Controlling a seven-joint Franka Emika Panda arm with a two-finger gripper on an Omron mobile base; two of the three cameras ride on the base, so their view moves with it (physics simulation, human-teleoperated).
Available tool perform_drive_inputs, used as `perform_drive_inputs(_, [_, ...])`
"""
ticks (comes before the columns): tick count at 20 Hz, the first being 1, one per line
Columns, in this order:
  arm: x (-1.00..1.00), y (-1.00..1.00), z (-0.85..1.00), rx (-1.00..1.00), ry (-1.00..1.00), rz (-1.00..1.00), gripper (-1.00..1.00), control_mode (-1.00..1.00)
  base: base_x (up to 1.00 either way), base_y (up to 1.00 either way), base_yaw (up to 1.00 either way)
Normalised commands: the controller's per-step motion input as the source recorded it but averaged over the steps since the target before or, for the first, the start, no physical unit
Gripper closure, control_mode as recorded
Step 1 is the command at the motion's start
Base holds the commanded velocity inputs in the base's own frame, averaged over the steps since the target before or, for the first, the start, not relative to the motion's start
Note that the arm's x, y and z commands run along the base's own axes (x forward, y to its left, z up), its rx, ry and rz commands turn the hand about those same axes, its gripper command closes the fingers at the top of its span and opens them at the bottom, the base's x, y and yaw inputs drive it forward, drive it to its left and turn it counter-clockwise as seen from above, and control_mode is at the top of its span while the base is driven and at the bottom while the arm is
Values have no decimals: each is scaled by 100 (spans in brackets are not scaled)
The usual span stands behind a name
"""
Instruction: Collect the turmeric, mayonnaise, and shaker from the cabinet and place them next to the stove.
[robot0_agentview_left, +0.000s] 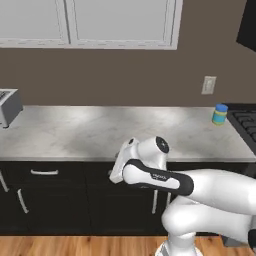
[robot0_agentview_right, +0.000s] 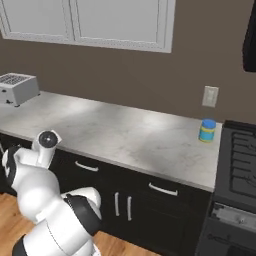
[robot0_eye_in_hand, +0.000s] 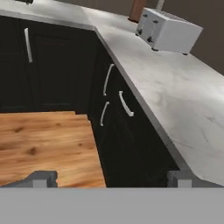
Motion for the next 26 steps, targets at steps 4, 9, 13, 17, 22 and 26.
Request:
perform_drive_inputs(4, [0, 0, 0, 0, 0, 0, -100, 100, -21, 100, 0])
perform_drive_inputs(9, [0, 0, 0, 0, 0, 0, -100, 100, -15, 100, 9])
perform_drive_inputs(13, [0, 0, 0, 0, 0, 0, -100, 100, -17, 99, 29])
perform_drive_inputs(17, [0, 0, 0, 0, 0, 0, -100, 100, -24, 98, 35])
perform_drive_inputs(22, [0, 0, 0, 0, 0, 0, -100, 100, -1, 74, 42])
perform_drive_inputs(26, [0, 0, 0, 0, 0, 0, -100, 100, 21, 33, 46])
